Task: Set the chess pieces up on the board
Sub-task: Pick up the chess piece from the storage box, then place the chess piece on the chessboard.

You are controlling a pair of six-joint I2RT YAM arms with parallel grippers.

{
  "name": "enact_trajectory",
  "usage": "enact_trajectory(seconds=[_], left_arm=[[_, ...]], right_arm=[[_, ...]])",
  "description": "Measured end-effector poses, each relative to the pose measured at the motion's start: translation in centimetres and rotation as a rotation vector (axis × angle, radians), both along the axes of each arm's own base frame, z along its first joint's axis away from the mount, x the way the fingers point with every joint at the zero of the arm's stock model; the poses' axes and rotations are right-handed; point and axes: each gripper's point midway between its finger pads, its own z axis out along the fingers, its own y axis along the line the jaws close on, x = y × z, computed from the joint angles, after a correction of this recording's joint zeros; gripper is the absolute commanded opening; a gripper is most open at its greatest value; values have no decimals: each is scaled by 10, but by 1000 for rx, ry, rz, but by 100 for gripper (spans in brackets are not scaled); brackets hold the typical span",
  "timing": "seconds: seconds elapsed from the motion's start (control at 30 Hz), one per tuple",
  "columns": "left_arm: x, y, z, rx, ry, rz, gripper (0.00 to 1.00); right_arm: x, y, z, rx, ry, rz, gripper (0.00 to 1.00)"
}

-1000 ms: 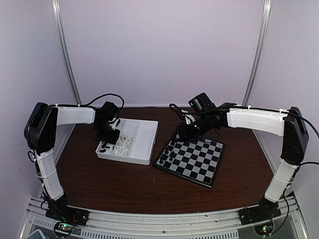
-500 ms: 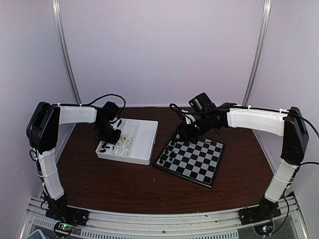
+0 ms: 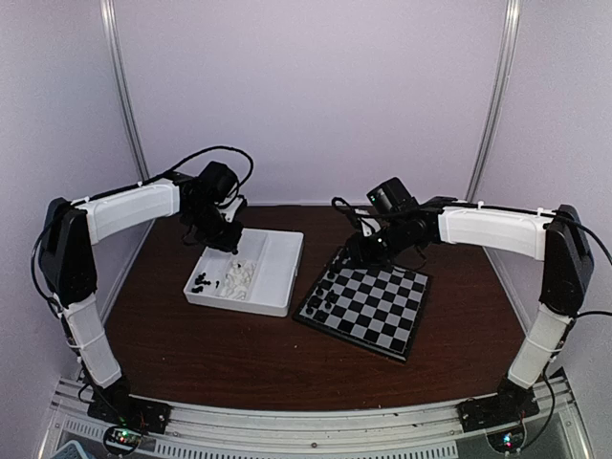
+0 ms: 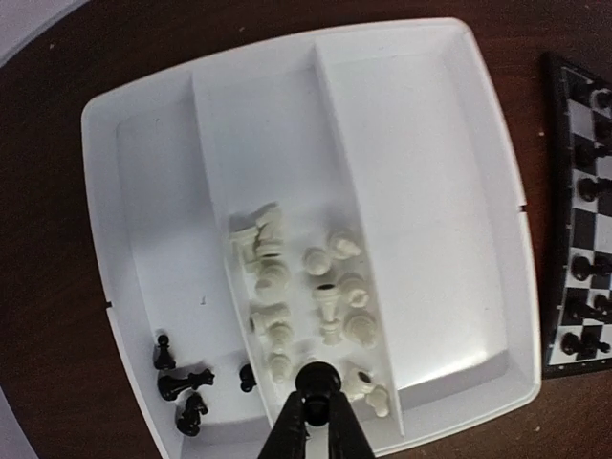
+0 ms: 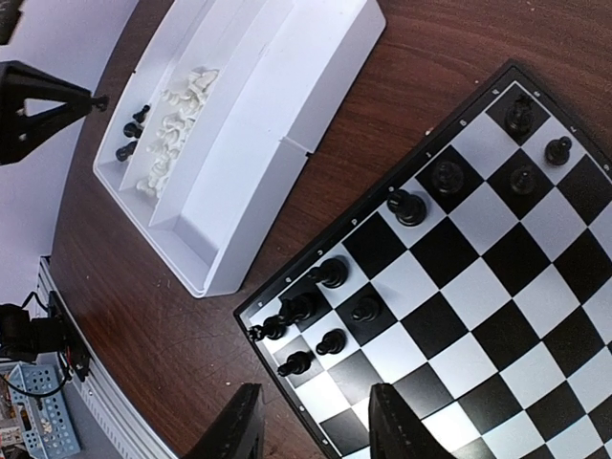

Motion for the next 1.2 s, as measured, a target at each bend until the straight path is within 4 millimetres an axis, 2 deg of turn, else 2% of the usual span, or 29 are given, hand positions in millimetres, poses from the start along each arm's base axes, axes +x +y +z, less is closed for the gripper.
enact_trajectory(seconds=[0.13, 0.3, 0.4, 0.5, 0.6, 0.73, 0.97, 1.2], left_arm=[[-16, -53, 41, -52, -79, -116, 10], [-54, -126, 62, -124, -98, -288, 11], [-76, -172, 63, -161, -92, -390, 11], [-98, -215, 54, -176, -78, -483, 11], [-119, -243, 39, -182, -64, -559, 11], [-141, -268, 25, -194, -51, -640, 12], [-149, -289, 15, -206, -90, -709, 12], [-155, -294, -37, -132, -34, -733, 12]], right_arm=[[7, -15, 0, -23, -22, -38, 39], [14, -48, 12, -44, -72, -117, 39], [18, -68, 19, -49, -104, -171, 39], [20, -86, 22, -50, -126, -221, 39], [20, -100, 21, -56, -137, -260, 39], [18, -115, 18, -69, -143, -304, 39], [14, -128, 15, -82, -163, -339, 39], [13, -132, 7, -93, -161, -350, 38]])
